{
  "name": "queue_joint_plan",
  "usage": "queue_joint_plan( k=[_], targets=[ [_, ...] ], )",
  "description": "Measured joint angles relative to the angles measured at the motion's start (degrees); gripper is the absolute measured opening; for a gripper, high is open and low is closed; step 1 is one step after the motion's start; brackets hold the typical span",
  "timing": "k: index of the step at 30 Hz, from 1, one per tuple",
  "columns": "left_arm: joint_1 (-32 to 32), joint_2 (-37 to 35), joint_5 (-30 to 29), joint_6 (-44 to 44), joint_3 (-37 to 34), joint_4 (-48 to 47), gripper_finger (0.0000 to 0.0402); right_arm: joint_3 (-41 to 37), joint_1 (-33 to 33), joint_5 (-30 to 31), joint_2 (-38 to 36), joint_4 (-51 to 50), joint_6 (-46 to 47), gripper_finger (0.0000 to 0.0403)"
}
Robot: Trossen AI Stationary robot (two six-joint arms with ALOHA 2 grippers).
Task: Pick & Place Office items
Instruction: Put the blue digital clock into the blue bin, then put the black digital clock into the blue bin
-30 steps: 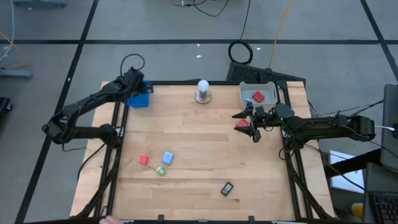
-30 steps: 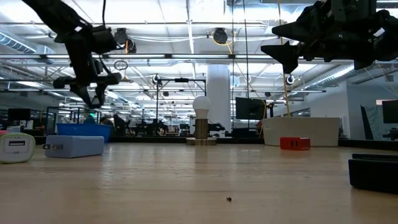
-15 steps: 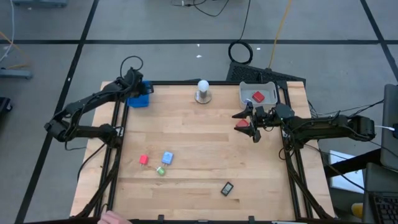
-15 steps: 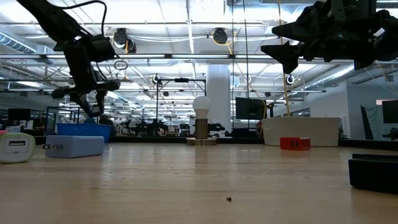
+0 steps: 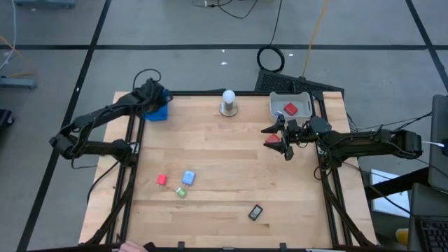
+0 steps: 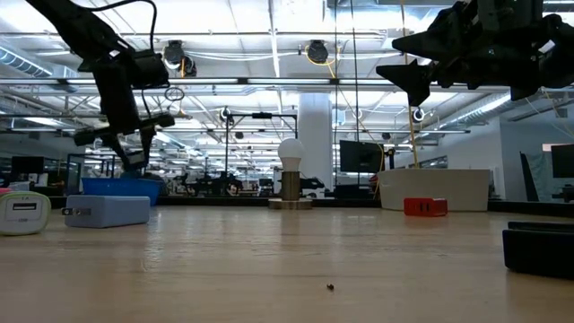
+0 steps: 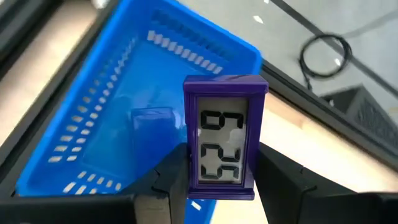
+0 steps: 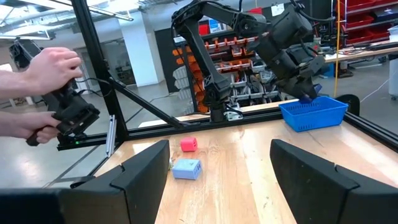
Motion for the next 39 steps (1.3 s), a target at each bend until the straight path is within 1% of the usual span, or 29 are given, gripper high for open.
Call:
queue_joint_plan(
  k=[3,7,16,26,29,35,39],
  targets=[
    [-0.3,0.0,-2.0,-4.5,0.0,-2.0,0.0149,0.0,0.0,0.0,0.0,0.0,0.0,0.0270],
    [-0.1,0.0,-3.9,-8.4,0.0,-3.6,0.0148,0.0,0.0,0.0,0.0,0.0,0.0,0.0270],
    [1.8,0.0,-4.5,-15.2,0.0,-7.2,0.0149,0.0,0.0,0.0,0.0,0.0,0.0,0.0270],
    [2.4,0.0,-4.5,-17.3,0.1,-9.6,0.0148,0.0,0.0,0.0,0.0,0.0,0.0,0.0270],
    [2.4,0.0,-4.5,-17.1,0.1,-9.9,0.0164,0.0,0.0,0.0,0.0,0.0,0.0,0.0270],
    [2.4,0.0,-4.6,-16.5,0.1,-9.9,0.0211,0.0,0.0,0.0,0.0,0.0,0.0,0.0270],
    [2.2,0.0,-4.6,-14.4,0.1,-9.8,0.0235,0.0,0.0,0.0,0.0,0.0,0.0,0.0270]
  ],
)
